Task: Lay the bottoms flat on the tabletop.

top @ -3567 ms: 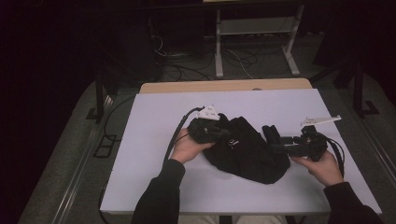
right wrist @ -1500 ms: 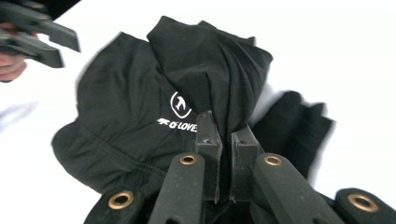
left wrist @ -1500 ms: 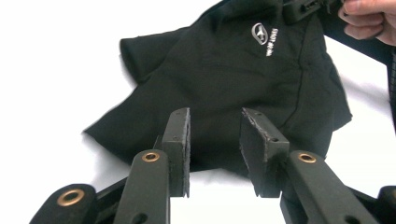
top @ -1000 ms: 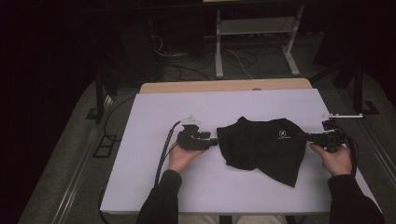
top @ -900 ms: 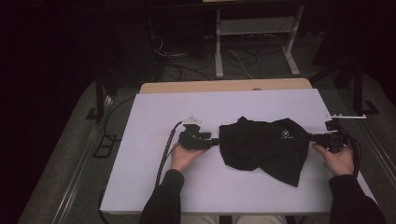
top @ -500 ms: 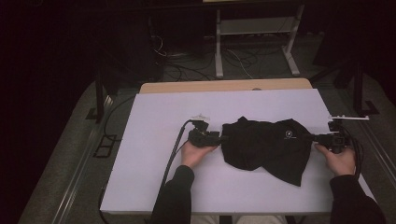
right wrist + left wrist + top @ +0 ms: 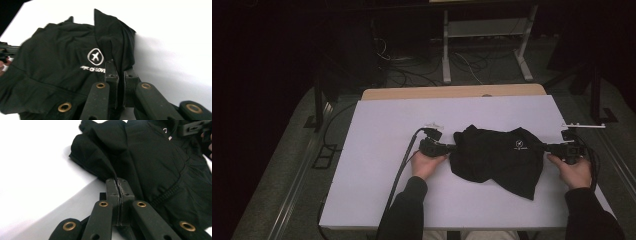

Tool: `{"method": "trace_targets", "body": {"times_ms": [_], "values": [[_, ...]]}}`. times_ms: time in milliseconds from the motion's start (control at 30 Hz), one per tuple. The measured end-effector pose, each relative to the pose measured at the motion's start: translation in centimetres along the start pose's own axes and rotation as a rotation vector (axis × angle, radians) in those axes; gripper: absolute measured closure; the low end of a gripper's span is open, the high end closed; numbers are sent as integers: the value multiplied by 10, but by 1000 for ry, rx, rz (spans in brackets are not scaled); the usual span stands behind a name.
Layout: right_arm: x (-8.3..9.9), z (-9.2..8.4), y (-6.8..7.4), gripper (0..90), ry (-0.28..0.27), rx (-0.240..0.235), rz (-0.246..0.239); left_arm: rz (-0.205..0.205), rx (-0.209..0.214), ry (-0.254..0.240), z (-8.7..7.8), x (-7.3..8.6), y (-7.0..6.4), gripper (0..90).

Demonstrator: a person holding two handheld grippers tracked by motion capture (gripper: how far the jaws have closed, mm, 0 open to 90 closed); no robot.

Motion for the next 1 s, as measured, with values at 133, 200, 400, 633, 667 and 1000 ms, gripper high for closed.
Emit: {"method": "trace_targets", "body": {"times_ms": [133, 200, 400, 633, 667, 1000], "values": [[-3, 1, 11, 846, -15, -69, 12, 34, -31, -35, -27, -9, 0, 882], [-4, 2, 15, 846, -14, -85, 13, 36, -36, -46, -34, -11, 0, 883], [-14, 12, 53, 847, -18, -202, -47, 77, -94, -93, -90, -26, 0, 883], [-24, 32, 95, 847, -5, -323, -80, 109, -165, -107, -138, -37, 2, 882], [-24, 32, 95, 847, -5, -323, -80, 109, -176, -113, -145, -38, 2, 882], [-33, 74, 147, 847, 50, -407, -125, 82, -248, -152, -194, -29, 15, 882]]}}
Point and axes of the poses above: each handheld gripper's, and its own axes: z roughly forward along the jaws, x roughly out of its underside, y roughly to its left, the point moved 1 cm from there along z, roughly forward along the jaws, and after that the axes turned 12 degrees about -y, right-handed, at the moved point
